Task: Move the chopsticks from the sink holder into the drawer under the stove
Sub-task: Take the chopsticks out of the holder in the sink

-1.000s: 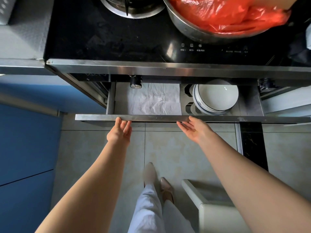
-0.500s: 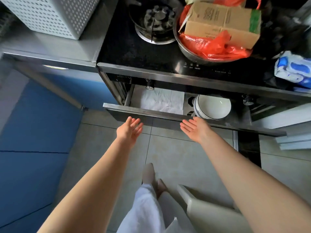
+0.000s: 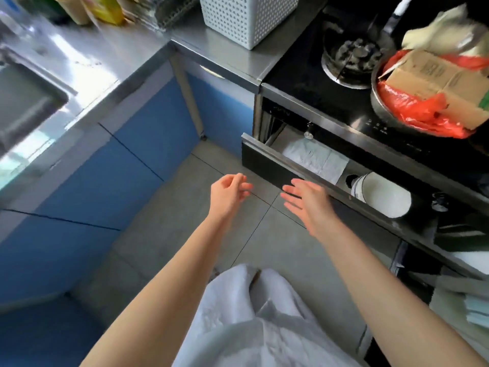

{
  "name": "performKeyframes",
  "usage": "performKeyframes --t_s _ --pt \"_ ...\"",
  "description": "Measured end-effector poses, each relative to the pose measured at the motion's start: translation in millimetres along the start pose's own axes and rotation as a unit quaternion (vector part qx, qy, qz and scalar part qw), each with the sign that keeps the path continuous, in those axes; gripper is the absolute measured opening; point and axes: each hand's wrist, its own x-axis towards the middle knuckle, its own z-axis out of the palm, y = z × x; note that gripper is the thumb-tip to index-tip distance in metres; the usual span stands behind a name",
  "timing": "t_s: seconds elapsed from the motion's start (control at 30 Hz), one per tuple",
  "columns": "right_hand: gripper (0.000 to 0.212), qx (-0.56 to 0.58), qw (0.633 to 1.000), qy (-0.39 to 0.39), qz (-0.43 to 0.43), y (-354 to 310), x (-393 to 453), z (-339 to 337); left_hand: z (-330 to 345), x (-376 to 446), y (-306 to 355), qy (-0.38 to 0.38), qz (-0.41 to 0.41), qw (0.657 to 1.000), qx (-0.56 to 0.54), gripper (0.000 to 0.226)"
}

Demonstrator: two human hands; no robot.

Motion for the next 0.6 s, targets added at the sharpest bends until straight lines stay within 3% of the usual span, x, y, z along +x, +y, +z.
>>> performKeyframes --t_s 0.23,0.6 --pt "0.024 -0.193 0.972 -0.096 -0.096 38 -33 92 -106 -36 -15 0.106 0.033 0.994 0.000 0.014" --pt "0.025 -0.397 0.858 -0.240 -0.222 145 -118 279 -338 -112 -69 0.270 0.030 0.960 0.061 0.016"
